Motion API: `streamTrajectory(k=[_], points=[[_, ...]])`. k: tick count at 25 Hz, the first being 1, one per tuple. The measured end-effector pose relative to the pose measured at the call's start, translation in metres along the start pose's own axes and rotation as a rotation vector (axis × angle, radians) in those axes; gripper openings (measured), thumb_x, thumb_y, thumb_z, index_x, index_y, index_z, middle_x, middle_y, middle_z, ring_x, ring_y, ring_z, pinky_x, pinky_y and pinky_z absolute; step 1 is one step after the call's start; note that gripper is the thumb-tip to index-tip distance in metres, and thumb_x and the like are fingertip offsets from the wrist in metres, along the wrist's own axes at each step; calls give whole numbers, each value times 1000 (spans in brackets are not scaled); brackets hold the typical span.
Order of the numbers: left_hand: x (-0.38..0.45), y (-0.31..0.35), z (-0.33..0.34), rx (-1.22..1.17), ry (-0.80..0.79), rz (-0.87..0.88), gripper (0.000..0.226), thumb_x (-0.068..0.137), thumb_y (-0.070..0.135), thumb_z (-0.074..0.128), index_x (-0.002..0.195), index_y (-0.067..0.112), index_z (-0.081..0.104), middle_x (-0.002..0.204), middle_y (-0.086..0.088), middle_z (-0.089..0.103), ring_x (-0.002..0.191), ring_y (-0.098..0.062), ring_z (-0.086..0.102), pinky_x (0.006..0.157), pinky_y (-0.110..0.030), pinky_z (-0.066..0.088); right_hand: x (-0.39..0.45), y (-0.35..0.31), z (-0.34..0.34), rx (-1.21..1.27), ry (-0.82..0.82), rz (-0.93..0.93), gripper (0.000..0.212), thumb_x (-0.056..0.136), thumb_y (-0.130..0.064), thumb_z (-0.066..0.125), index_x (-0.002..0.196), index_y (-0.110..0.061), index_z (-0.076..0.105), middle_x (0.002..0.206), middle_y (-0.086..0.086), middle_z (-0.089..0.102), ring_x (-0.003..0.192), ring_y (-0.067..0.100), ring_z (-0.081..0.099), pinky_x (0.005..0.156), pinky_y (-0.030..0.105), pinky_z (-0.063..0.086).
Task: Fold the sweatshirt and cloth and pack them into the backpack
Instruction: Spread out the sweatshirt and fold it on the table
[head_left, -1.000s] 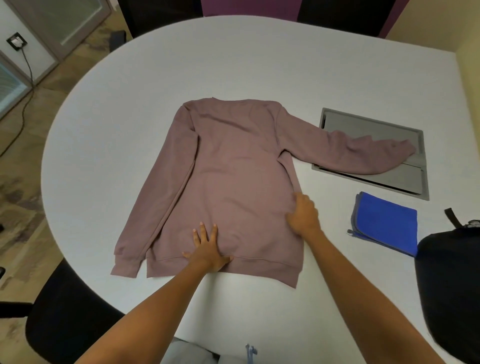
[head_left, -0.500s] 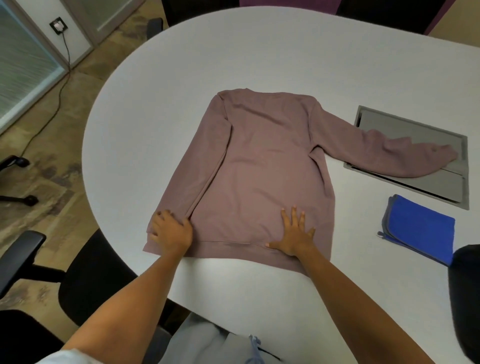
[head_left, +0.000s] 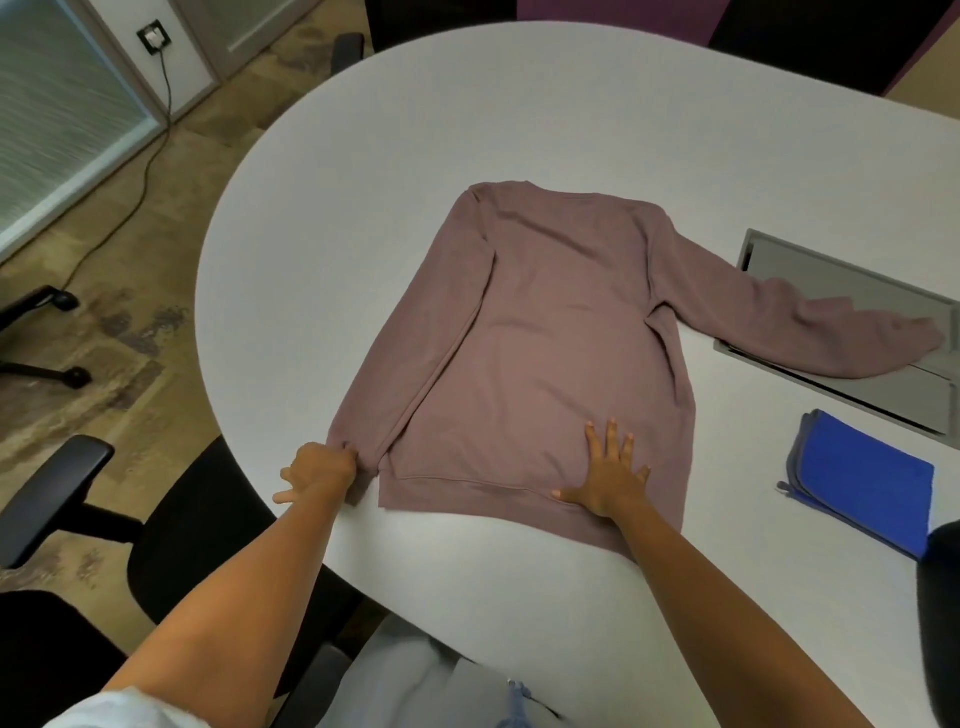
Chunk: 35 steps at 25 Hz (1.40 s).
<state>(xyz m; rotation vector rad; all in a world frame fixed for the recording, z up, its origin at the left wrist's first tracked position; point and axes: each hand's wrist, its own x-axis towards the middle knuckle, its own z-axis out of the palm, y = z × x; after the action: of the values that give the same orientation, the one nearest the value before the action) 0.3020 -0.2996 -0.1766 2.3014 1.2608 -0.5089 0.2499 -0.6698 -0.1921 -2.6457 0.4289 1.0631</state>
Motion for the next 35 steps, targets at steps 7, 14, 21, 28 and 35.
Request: streamTrajectory(k=[7,14,21,28,35], points=[[-60,50,-7,-208,347,747,6,83,10,57,84,15,53,87,-4,56,70,-25,53,71,-39,42,5,-16,-8,280,182,-14,108,76,-50,79,157,-15,17,163,12,16,148,35,22,116,54,28],[-146,65,48,-136,-260,1465,25,88,33,67,108,17,65,103,3,67,85,-15,62,74,-29,52,-19,-82,-33,1479,-87,-42,37,97,-54,50,111,-22,62,107,2,70,97,18,65,83,31,53],[-89,15,61,-155,-170,989,24,88,23,66,111,15,65,108,0,67,94,-19,63,86,-39,53,4,-59,3,1014,73,50,19,85,-25,76,80,-9,66,87,6,69,87,27,66,64,26,50],[-48,-20,37,-95,-68,257,59,81,32,76,124,5,46,121,-14,51,118,-37,48,93,-50,41,-8,-71,-17,1071,230,-7,21,89,-23,68,78,-8,58,79,4,61,77,21,55,61,30,40],[-71,-2,42,-299,-91,309,19,85,11,58,103,12,51,82,-3,62,81,-30,65,75,-41,54,1,-87,-112,1405,433,-185,40,84,-19,78,119,-6,64,116,3,63,107,19,60,90,25,51]])
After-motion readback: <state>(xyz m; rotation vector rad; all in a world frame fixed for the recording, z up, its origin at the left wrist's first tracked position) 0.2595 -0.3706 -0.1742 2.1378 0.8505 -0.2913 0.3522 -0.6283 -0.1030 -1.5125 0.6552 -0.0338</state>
